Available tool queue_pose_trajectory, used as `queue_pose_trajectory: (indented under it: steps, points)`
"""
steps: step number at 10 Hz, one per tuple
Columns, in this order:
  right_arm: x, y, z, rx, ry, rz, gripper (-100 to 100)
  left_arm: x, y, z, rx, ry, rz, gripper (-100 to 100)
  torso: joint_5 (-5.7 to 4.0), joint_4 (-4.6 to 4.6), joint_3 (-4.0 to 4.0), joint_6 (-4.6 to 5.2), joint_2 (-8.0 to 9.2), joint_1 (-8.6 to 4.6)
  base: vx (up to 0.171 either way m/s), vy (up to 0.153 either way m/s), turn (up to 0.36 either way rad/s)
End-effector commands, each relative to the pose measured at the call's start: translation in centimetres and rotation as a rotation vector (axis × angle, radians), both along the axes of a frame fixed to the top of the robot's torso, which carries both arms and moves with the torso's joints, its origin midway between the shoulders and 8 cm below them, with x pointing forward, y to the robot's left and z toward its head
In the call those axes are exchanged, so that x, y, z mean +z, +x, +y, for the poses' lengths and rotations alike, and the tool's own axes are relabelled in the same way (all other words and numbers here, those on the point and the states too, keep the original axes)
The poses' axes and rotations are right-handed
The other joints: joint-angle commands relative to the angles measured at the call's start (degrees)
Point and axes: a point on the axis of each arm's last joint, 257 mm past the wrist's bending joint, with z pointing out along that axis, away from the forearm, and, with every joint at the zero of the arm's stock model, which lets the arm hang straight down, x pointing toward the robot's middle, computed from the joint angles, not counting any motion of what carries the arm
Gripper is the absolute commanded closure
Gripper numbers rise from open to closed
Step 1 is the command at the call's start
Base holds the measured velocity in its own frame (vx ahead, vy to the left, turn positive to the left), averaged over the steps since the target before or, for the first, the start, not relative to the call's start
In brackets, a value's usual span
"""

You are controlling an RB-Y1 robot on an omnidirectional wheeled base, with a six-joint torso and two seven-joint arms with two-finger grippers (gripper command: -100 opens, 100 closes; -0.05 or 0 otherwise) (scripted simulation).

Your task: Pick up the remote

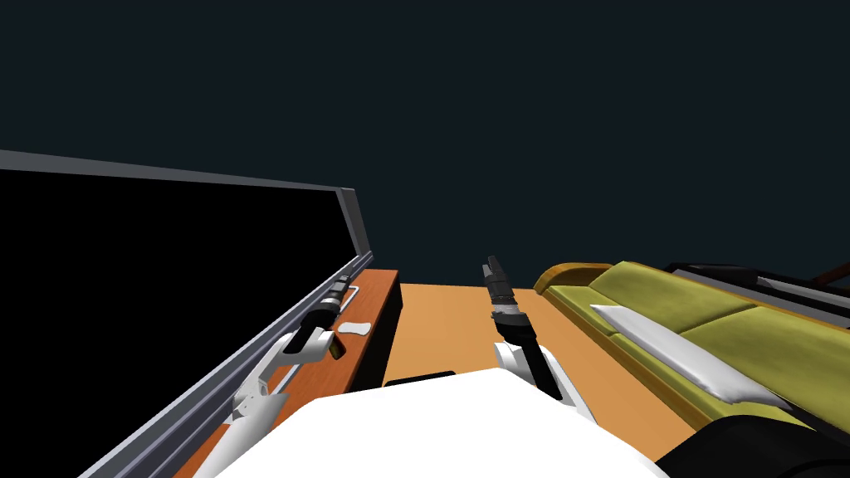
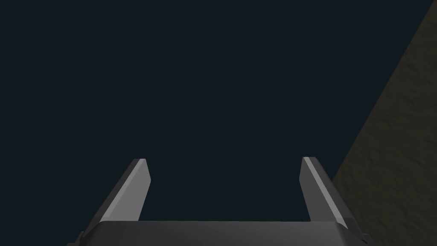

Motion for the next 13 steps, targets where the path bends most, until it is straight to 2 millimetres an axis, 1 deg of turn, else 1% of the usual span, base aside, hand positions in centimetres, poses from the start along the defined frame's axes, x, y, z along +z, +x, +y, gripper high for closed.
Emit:
queue_pose_trajectory:
  steps: [1, 2, 3, 4, 5, 6, 7, 8, 9, 10, 11, 12, 13]
  points:
    - [0.0, 0.0, 0.0, 0.0, 0.0, 0.0, 0, -1.9, 0.6, 1.6, 0.033, 0.012, 0.065, -100, 0.0, 0.0, 0.0, 0.0, 0.0, 0.0, 0.029, -0.006, 0.028]
    - [0.0, 0.0, 0.0, 0.0, 0.0, 0.0, 0, -2.3, 0.6, 1.7, 0.038, 0.01, 0.079, -100, 0.0, 0.0, 0.0, -0.01, -0.01, -0.01, 0.026, -0.005, 0.019]
    - [0.0, 0.0, 0.0, 0.0, 0.0, 0.0, 0, -3.7, 1.3, 2.9, 0.061, 0.019, 0.125, -100, 0.0, 0.0, 0.01, -0.01, 0.01, -0.01, 0.027, -0.001, 0.03]
    - [0.0, 0.0, 0.0, 0.0, 0.0, 0.0, 0, -4.2, 1.3, 3.1, 0.069, 0.017, 0.145, -100, 0.0, 0.0, 0.0, 0.0, -0.01, -0.01, 0.023, -0.001, 0.008]
    - [0.0, 0.0, 0.0, 0.0, 0.0, 0.0, 0, -5.6, 1.8, 4.3, 0.093, 0.022, 0.195, -100, 0.0, 0.0, 0.01, -0.01, 0.02, 0.0, 0.03, 0.004, 0.023]
    - [0.0, 0.0, 0.0, 0.0, 0.0, 0.0, 0, -6.2, 1.7, 4.6, 0.099, 0.02, 0.213, -100, 0.0, 0.0, 0.0, -0.01, 0.0, 0.03, 0.029, 0.002, 0.007]
    - [0.0, 0.0, 0.0, 0.0, 0.0, 0.0, 0, -7.5, 2.1, 5.7, 0.12, 0.023, 0.259, -100, 0.01, 0.0, 0.0, -0.01, 0.01, 0.02, 0.028, 0.002, 0.011]
    - [0.0, 0.0, 0.0, 0.0, 0.0, 0.0, 0, -8.3, 2.0, 6.0, 0.129, 0.02, 0.284, -100, 0.0, 0.0, 0.0, 0.0, -0.01, 0.02, 0.023, 0.003, 0.0]
    - [0.0, 0.0, 0.0, 0.0, 0.0, 0.0, 0, -9.5, 2.3, 6.9, 0.148, 0.019, 0.33, -100, 0.0, 0.0, 0.01, -0.01, 0.02, 0.01, 0.028, 0.002, 0.002]
    - [0.0, 0.0, 0.0, 0.0, 0.0, 0.0, 0, -10.3, 2.1, 7.2, 0.155, 0.017, 0.353, -100, 0.0, 0.0, 0.01, 0.0, 0.02, 0.0, 0.025, 0.004, 0.0]
    - [0.0, 0.0, 0.0, 0.0, 0.0, 0.0, 0, -10.6, 2.0, 7.3, 0.157, 0.016, 0.358, -100, 0.0, 0.0, 0.01, -0.01, 0.02, 0.03, 0.01, 0.005, 0.001]
    - [0.0, 0.0, 0.0, 0.0, 0.0, 0.0, 0, -11.9, 2.1, 8.2, 0.176, 0.011, 0.413, -100, 0.01, 0.01, 0.04, -0.01, 0.07, 0.02, 0.022, 0.006, -0.009]
    - [0.0, 0.0, 0.0, 0.0, 0.0, 0.0, 0, -12.9, 1.8, 8.6, 0.184, 0.008, 0.435, -100, 0.0, 0.01, 0.02, 0.0, 0.03, 0.02, 0.022, 0.004, -0.007]
